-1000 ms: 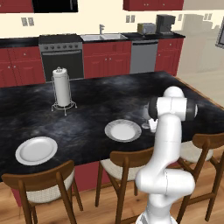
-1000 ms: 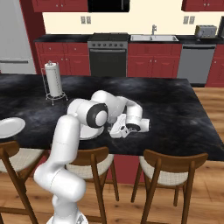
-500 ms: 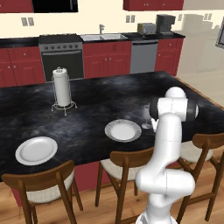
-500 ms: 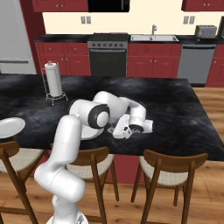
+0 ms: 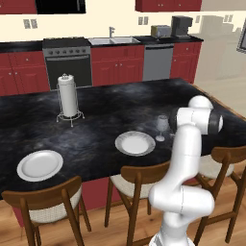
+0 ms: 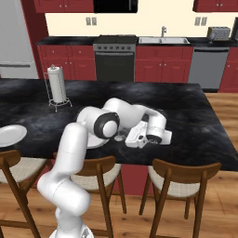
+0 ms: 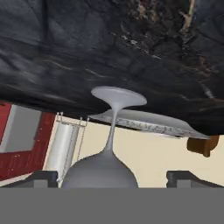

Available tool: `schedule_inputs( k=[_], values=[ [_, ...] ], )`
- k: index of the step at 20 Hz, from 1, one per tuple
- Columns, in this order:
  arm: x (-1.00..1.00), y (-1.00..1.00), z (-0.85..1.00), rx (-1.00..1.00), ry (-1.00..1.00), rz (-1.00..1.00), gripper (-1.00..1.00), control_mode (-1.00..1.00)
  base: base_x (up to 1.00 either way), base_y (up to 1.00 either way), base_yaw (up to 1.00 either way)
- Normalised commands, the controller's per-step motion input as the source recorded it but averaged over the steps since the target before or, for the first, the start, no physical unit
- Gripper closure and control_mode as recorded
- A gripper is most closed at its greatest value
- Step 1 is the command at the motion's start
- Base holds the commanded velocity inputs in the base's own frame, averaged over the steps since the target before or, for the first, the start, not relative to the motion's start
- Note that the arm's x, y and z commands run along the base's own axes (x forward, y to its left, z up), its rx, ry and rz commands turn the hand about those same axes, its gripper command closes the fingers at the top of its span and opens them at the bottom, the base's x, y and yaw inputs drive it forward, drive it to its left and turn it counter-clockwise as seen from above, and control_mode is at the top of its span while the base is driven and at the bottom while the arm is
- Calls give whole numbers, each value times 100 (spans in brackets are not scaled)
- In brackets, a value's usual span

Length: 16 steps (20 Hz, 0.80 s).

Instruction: Retrieve the wine glasses from the counter and place one next to each plate.

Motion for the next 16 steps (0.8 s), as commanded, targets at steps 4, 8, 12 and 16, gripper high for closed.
schedule_inputs(
  k=[4,8,12,16],
  values=[
    [-62,-18,75,16,-3,0,-100,-100,0,0,0],
    [-61,-7,82,15,-1,0,-100,-100,0,0,0],
    [-67,0,78,11,-2,0,-100,-100,0,0,0],
    [-71,9,67,6,-5,0,-100,-100,0,0,0]
  ],
)
